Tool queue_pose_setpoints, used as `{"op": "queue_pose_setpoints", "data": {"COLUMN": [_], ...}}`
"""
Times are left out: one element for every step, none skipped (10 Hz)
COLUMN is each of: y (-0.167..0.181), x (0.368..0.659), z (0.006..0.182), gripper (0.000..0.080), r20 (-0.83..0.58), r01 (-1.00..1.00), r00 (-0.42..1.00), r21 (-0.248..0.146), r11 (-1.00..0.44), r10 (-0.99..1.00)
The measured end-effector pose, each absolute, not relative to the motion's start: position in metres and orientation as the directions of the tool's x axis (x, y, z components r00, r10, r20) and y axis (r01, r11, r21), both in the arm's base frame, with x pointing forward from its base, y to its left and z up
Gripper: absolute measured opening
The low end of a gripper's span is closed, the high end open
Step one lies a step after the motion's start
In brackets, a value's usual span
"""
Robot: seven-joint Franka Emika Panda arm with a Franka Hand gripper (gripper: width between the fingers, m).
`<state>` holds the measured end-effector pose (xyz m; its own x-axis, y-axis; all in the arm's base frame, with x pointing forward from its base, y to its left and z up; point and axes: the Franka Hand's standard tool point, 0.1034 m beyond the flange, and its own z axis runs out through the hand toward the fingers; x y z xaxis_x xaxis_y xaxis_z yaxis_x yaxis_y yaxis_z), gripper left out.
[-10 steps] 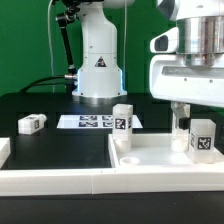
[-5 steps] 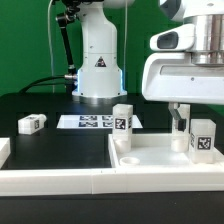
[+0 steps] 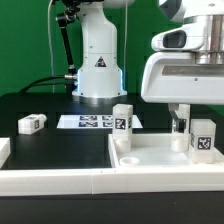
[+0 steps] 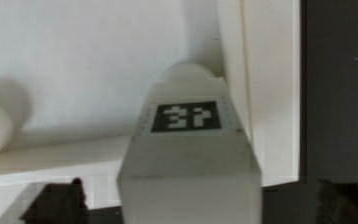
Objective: Assemble square table
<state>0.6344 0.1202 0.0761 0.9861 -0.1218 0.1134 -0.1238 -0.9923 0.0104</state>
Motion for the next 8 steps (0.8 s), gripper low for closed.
{"op": "queue_pose_setpoints", "data": {"y": [0.1201,0.1200,0.1200,0.1200,0.1199,0.1182,0.1159,0.1154], "x": [0.6344,0.6343,0.6344,0.6344,0.6343,0.6345,0.6341,0.6335], "z": [0.0759,0.0759,0.0758,0.0758,0.0756,0.0756,0.0757,0.0758], "gripper": [0.0525,0.0375,0.0290,0.0290,0.0290,0.0290,0.0290,0.0290], "r20": [0.113,0.113,0.113,0.113,0.113,0.111,0.102,0.091], "r01": [-0.127,-0.129,-0.162,-0.163,-0.221,-0.315,-0.431,-0.538], "r00": [0.986,0.985,0.981,0.980,0.969,0.943,0.896,0.837], "r21": [0.010,0.010,0.006,0.006,-0.003,-0.012,-0.030,-0.045], "r11": [-0.992,-0.992,-0.987,-0.987,-0.975,-0.949,-0.902,-0.841], "r10": [-0.125,-0.127,-0.161,-0.161,-0.220,-0.314,-0.432,-0.540]}}
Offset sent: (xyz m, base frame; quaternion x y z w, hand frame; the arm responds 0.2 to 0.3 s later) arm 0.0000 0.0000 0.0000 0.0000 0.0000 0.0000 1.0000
